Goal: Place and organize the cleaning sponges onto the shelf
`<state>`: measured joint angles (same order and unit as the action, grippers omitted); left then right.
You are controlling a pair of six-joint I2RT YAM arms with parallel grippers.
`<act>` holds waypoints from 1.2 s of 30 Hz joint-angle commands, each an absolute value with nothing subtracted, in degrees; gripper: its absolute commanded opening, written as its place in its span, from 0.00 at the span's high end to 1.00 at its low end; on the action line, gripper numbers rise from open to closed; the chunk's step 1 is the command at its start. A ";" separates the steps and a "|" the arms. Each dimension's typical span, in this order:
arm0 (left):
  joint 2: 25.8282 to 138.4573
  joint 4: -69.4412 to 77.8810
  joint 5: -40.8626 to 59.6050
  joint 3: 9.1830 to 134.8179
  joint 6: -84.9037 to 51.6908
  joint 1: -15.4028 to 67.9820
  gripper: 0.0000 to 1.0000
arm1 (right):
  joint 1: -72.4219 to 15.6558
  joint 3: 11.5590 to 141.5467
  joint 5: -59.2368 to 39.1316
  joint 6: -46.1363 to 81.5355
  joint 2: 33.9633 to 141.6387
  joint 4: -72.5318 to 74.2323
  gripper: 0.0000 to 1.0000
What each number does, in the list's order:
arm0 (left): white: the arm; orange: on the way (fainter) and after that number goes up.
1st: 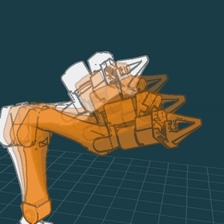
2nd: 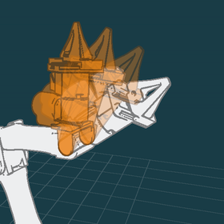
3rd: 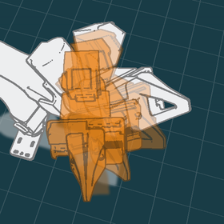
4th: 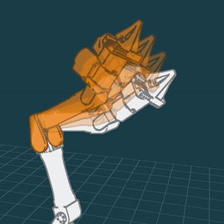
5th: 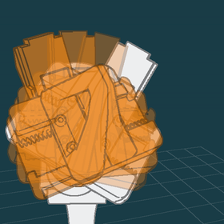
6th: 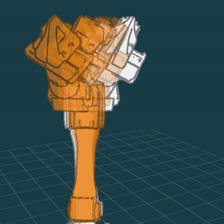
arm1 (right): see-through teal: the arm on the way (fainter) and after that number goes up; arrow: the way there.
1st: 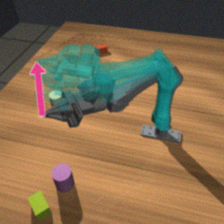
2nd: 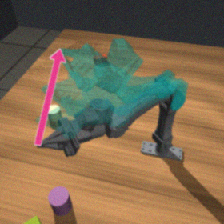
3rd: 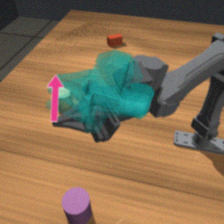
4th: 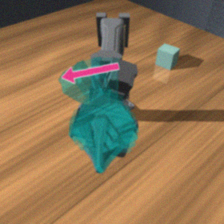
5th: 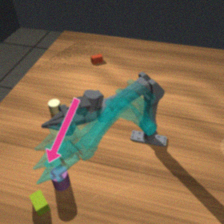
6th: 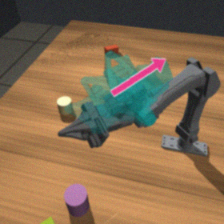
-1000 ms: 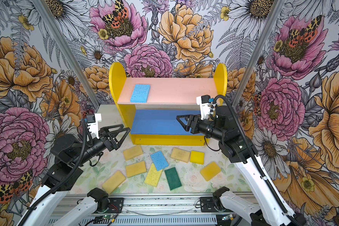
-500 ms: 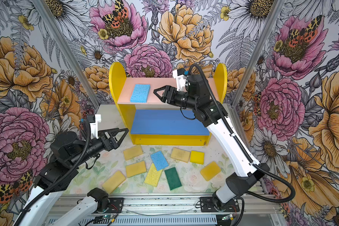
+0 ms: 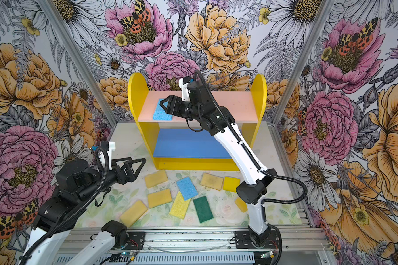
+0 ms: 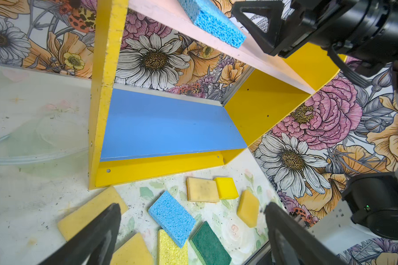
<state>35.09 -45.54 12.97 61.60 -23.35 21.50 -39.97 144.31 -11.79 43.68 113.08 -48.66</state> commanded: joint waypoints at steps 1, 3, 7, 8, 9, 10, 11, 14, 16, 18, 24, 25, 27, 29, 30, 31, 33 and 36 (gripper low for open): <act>33.57 -46.71 12.30 63.24 -21.84 21.01 0.01 | -40.79 146.51 -4.24 41.70 111.83 -51.77 0.37; 33.09 -46.68 12.16 62.90 -21.75 21.08 0.01 | -41.17 146.37 -3.07 41.48 111.53 -51.86 0.37; 32.38 -47.10 11.39 62.47 -20.96 21.57 0.01 | -41.87 146.51 -1.96 40.94 110.86 -51.78 0.37; 32.24 -47.27 11.25 62.64 -20.76 21.67 0.01 | -41.90 146.26 -1.48 40.99 110.53 -51.77 0.37; 32.10 -47.39 11.11 62.67 -20.61 21.79 0.01 | -41.92 146.08 -1.05 41.04 110.32 -51.77 0.37; 31.94 -47.51 10.97 62.75 -20.49 21.80 0.01 | -41.88 145.75 -0.62 41.23 110.10 -51.87 0.37; 31.86 -47.67 10.82 62.75 -20.48 21.87 0.01 | -41.72 145.43 -0.38 41.63 110.04 -51.86 0.37; 31.54 -47.88 11.13 62.75 -20.64 21.88 0.01 | -41.05 145.43 -2.51 43.46 111.10 -52.03 0.37; 31.30 -47.95 11.20 62.90 -20.74 21.92 0.01 | -41.13 146.09 -3.99 44.55 112.33 -51.95 0.37; 30.79 -48.13 10.84 63.08 -20.76 21.93 0.01 | -41.46 147.38 -5.02 45.30 113.85 -52.02 0.37; 29.96 -48.87 9.71 64.21 -20.74 22.58 0.01 | -42.44 151.21 -6.32 47.00 117.74 -51.95 0.37; 29.95 -48.84 9.64 64.26 -20.74 22.67 0.01 | -42.53 151.99 -6.51 47.39 118.40 -51.97 0.37; 29.97 -48.86 9.64 64.48 -20.74 22.72 0.01 | -42.71 153.46 -6.77 47.93 119.39 -51.91 0.37; 29.89 -48.86 9.67 64.67 -20.74 22.86 0.01 | -43.05 154.31 -6.39 48.27 119.96 -51.91 0.37; 29.82 -48.83 9.66 64.77 -20.74 22.90 0.01 | -43.11 154.45 -6.04 48.31 120.10 -51.83 0.36; 29.75 -48.82 9.56 64.87 -20.74 22.90 0.01 | -43.23 154.59 -5.81 48.44 120.30 -51.77 0.36; 29.61 -48.81 9.49 64.82 -20.74 23.00 0.01 | -43.37 155.31 -5.86 48.51 120.88 -51.77 0.36; 29.53 -48.82 9.51 64.76 -20.83 23.20 0.01 | -43.46 156.75 -6.19 49.05 122.13 -51.76 0.36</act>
<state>30.46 -48.29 10.72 63.77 -21.87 22.76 -42.96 154.69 -5.82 48.03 120.51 -51.59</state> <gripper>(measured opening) 0.987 0.637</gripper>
